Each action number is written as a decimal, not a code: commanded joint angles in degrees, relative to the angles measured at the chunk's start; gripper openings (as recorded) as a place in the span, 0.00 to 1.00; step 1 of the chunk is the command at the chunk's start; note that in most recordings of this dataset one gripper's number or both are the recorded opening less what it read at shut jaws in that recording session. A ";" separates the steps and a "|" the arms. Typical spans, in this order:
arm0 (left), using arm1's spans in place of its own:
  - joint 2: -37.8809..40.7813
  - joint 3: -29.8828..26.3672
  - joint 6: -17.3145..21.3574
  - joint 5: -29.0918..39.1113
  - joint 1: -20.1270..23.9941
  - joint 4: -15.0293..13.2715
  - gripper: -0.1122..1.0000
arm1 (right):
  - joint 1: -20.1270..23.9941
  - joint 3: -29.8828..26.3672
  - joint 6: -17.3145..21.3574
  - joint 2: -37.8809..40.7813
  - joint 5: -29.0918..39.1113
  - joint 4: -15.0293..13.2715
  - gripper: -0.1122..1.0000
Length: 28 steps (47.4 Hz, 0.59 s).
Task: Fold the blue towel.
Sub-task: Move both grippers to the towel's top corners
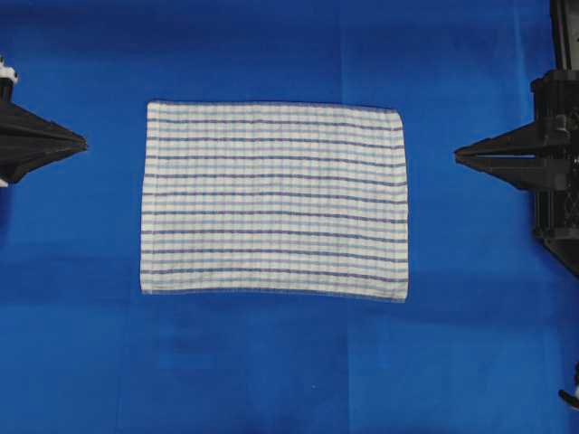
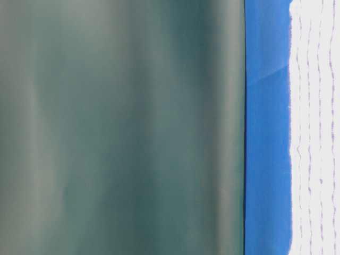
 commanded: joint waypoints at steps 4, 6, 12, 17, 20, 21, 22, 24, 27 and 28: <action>1.32 -0.88 0.70 -0.09 1.23 -2.02 0.10 | -2.99 -2.02 -0.09 0.88 1.05 0.09 0.07; 1.76 -0.88 0.79 -0.09 2.46 -2.02 0.10 | -4.39 -2.02 0.26 1.14 2.02 0.18 0.05; 4.39 -0.70 1.05 0.44 5.71 -2.02 0.10 | -8.53 -1.76 0.62 2.81 3.60 1.32 0.04; 7.82 -0.62 1.05 0.62 8.70 -2.02 0.10 | -11.87 -1.41 0.70 4.75 3.87 2.11 0.04; 10.02 -0.70 1.05 0.53 10.28 -2.02 0.10 | -13.62 -1.23 0.70 5.98 3.96 2.64 0.05; 10.81 -0.70 1.05 0.35 10.81 -1.93 0.10 | -14.24 -1.14 0.70 6.42 3.96 2.99 0.05; 11.60 -0.88 1.05 0.26 11.34 -1.93 0.10 | -14.85 -1.05 0.70 6.86 3.96 3.25 0.05; 13.62 -0.97 0.97 0.26 12.57 -1.93 0.10 | -15.91 -0.88 0.70 7.82 3.96 3.69 0.06; 15.82 -0.97 0.97 0.26 14.15 -1.93 0.10 | -17.31 -0.53 0.70 9.67 3.69 4.22 0.09; 16.52 -0.97 0.97 0.18 14.68 -2.02 0.11 | -17.93 -0.35 0.70 10.63 3.69 4.57 0.10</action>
